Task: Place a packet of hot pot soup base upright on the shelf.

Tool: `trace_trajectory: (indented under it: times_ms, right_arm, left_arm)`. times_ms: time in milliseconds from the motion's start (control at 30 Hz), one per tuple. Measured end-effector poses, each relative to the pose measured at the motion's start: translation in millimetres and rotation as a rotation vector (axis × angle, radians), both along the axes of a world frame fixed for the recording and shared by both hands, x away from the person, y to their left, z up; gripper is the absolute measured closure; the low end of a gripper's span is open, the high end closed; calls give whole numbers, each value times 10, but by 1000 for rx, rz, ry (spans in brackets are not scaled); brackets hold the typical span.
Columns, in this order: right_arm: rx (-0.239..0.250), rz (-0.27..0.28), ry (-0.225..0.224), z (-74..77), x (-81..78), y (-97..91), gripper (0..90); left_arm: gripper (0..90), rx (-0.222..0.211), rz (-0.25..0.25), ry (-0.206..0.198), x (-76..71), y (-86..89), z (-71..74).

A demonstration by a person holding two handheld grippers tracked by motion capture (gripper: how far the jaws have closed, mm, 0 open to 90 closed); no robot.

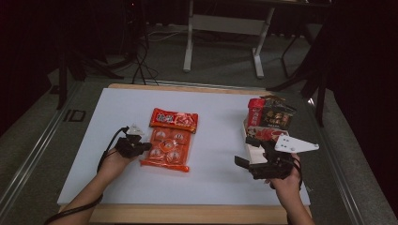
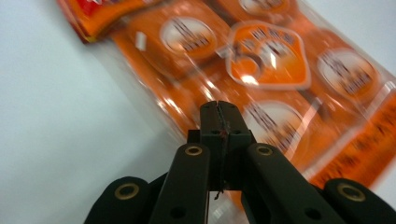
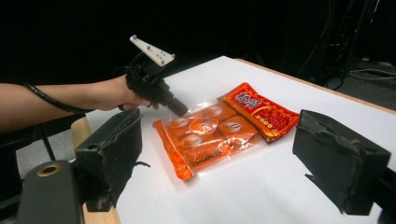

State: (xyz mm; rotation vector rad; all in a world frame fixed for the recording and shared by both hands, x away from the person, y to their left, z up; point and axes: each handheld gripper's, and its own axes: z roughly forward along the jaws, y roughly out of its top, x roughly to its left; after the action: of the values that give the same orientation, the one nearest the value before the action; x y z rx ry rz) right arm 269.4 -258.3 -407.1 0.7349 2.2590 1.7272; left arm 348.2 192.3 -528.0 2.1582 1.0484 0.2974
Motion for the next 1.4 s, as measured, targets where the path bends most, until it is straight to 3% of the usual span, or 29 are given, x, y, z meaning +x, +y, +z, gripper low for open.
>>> trace_trajectory:
  times_ms: [267,433,567,733,1067,1400]
  right_arm:
    - [1,1,10,-26,7,-8,155]
    - [-3,5,14,-44,7,-3,155]
    - [-6,7,17,-59,7,-4,155]
    - [-9,13,24,-81,13,3,155]
    - [-10,19,31,-112,18,-3,156]
    - [-9,19,37,-126,31,-5,155]
  left_arm:
    - [900,-11,39,-26,278,-40,49]
    - [900,16,46,-30,443,-117,12]
    - [900,3,66,-28,573,-143,20]
    - [900,30,55,-42,712,-210,39]
    - [900,55,61,-16,950,-297,-24]
    - [900,53,5,27,1061,-329,-67]
